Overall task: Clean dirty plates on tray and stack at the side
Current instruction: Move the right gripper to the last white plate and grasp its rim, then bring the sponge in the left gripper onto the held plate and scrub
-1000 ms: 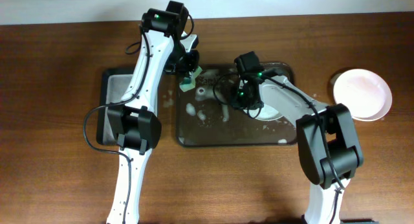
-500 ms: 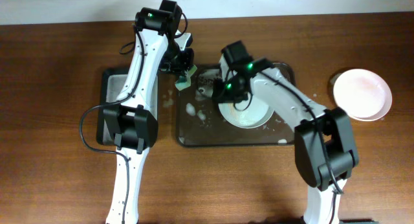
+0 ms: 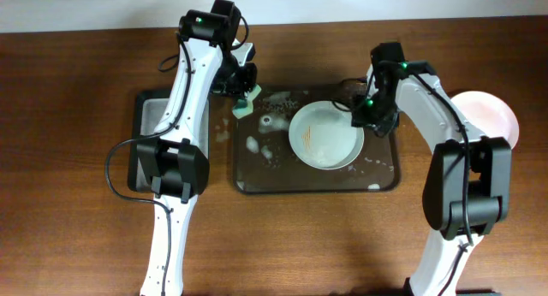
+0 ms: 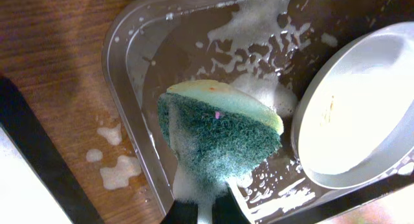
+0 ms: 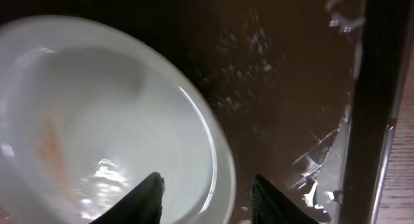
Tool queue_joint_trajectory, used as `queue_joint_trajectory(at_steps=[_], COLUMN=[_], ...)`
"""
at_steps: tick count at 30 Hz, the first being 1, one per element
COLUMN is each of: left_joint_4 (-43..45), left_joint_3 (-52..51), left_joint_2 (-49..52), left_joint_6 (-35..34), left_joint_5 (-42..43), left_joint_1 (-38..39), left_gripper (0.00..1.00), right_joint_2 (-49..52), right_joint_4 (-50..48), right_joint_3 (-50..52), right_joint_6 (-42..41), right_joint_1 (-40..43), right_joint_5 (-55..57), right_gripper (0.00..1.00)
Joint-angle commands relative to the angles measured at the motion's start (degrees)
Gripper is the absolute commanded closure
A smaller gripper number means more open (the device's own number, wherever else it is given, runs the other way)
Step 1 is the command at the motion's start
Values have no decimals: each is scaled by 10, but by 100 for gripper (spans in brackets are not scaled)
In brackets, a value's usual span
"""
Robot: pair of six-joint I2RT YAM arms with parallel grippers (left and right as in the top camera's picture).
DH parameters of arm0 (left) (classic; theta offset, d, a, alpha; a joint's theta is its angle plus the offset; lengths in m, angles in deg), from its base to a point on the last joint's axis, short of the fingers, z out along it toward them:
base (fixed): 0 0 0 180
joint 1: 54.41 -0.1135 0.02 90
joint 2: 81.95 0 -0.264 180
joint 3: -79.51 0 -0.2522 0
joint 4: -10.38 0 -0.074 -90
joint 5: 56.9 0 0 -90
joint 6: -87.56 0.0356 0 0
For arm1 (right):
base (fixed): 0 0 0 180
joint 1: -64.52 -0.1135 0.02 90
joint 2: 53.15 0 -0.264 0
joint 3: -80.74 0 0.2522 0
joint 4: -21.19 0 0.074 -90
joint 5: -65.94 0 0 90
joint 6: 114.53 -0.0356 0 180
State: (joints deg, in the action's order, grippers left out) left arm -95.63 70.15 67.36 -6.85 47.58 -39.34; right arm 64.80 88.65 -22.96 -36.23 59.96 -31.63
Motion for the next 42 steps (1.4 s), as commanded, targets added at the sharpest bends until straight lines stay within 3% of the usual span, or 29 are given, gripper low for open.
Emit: queue_joint_trajectory(at_steps=[1, 6, 10, 15, 24, 34, 42], left_joint_4=[2, -2, -2, -2, -9, 2, 142], left_joint_3=[7, 7, 7, 7, 7, 7, -39], left_joint_2=[-21, -21, -21, -21, -21, -21, -17], left_joint_6=[-8, -8, -8, -8, -8, -8, -33], left_joint_5=[-4, -4, -4, -4, -1, 13, -30], left_joint_1=[2, 2, 2, 2, 5, 66, 123], left_gripper=[100, 100, 100, 100, 100, 100, 100], right_joint_2=[7, 7, 12, 44, 62, 62, 62], right_joint_4=[-25, -52, -69, -73, -92, -114, -117], right_joint_3=[44, 64, 65, 65, 65, 65, 65], right_joint_6=[23, 23, 17, 8, 9, 5, 5], right_joint_1=[7, 29, 35, 31, 31, 31, 31], right_joint_5=[11, -49, -77, -92, -102, -105, -110], right_gripper=[55, 55, 64, 66, 96, 96, 96])
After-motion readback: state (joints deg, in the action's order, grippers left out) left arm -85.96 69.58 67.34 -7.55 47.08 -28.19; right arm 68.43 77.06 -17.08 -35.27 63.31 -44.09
